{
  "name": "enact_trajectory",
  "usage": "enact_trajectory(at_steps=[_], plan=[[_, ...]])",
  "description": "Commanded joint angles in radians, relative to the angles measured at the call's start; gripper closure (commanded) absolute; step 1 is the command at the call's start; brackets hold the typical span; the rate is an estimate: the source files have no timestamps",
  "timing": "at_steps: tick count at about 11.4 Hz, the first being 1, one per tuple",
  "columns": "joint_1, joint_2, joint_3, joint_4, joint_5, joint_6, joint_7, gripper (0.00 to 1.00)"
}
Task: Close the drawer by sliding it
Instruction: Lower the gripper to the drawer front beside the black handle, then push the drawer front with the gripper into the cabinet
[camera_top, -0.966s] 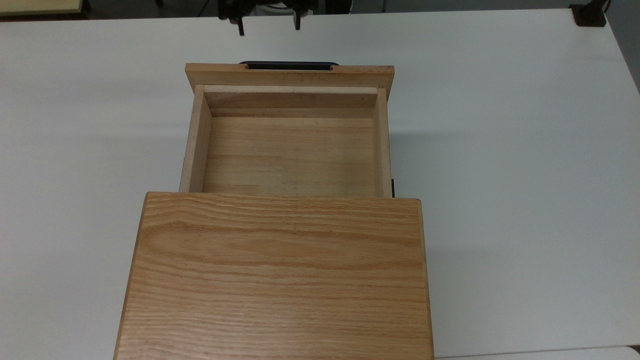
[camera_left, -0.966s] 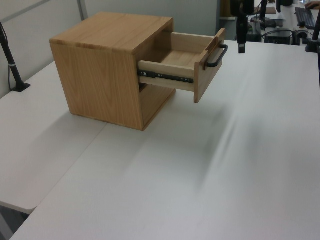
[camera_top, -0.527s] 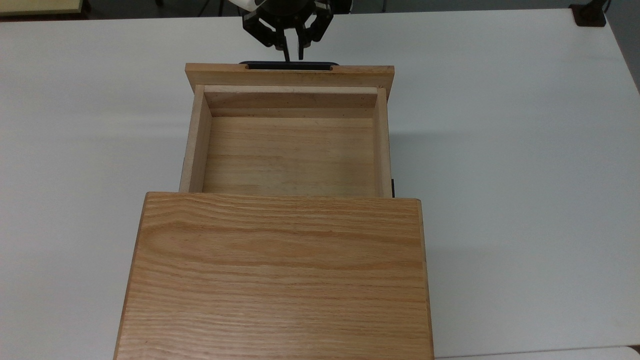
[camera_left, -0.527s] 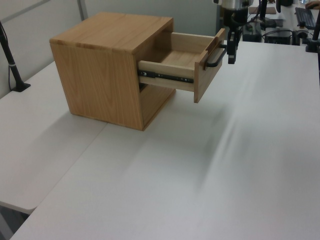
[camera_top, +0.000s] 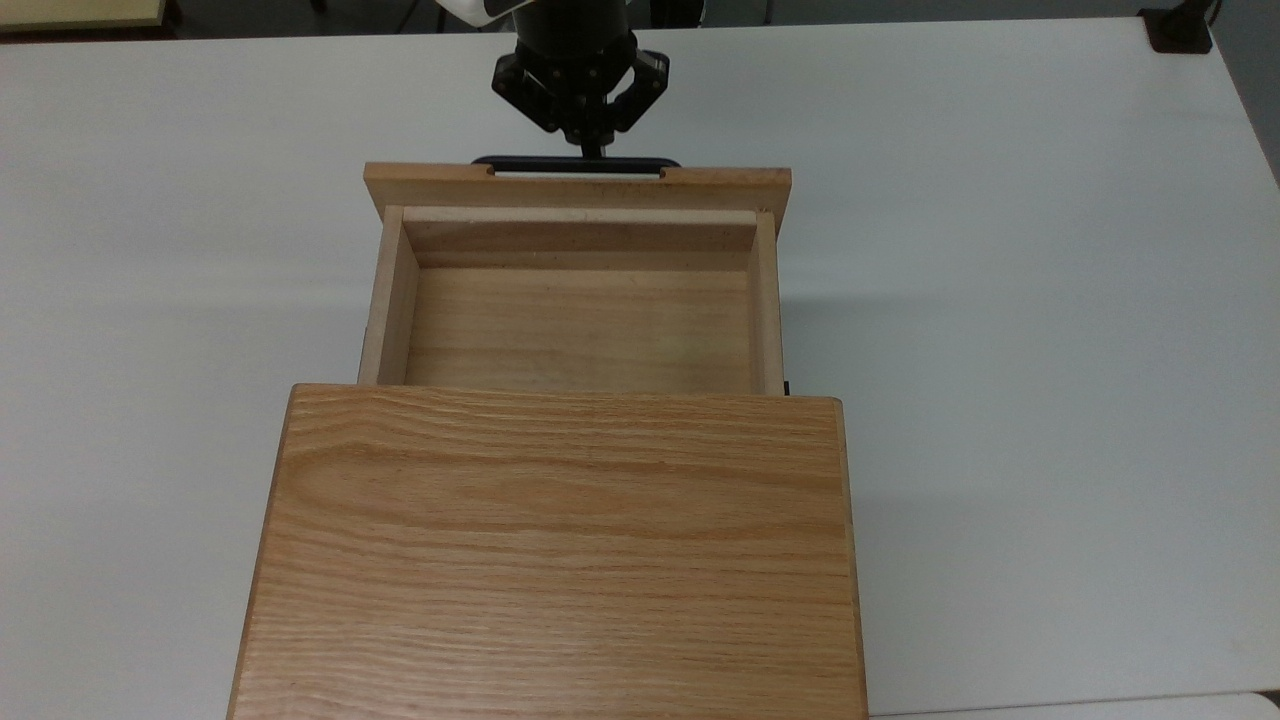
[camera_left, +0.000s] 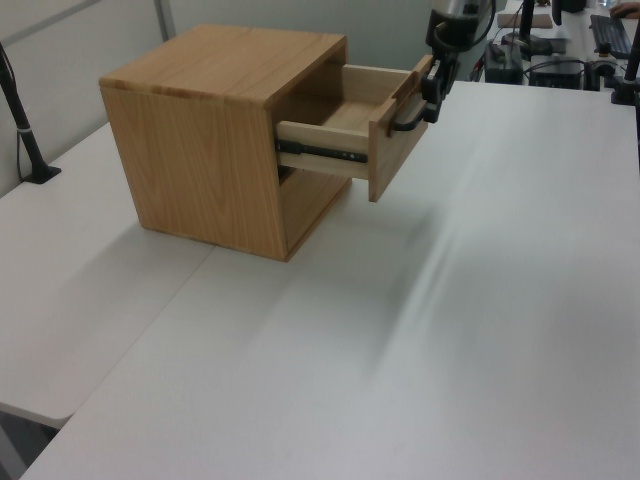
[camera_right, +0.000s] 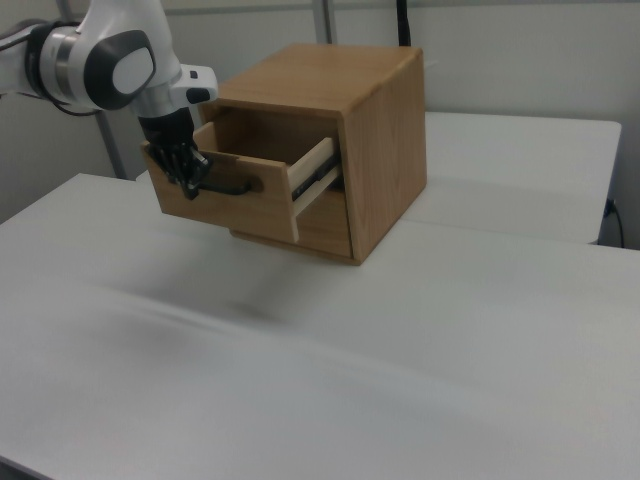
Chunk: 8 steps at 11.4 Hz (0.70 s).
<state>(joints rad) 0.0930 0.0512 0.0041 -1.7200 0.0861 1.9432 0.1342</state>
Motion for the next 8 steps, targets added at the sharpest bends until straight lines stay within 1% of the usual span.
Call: enact_trajectory(at_steps=[1, 3, 4, 6, 8], plan=[[0.004, 0.041, 0.002, 0.011, 0.0, 0.127, 0.065, 1.0], [0.002, 0.094, 0.0, 0.055, -0.018, 0.187, 0.077, 1.0], [0.001, 0.129, 0.0, 0.086, -0.031, 0.209, 0.111, 1.0], [0.001, 0.182, 0.0, 0.126, -0.078, 0.258, 0.188, 1.0], [0.001, 0.24, -0.003, 0.181, -0.1, 0.321, 0.261, 1.0]])
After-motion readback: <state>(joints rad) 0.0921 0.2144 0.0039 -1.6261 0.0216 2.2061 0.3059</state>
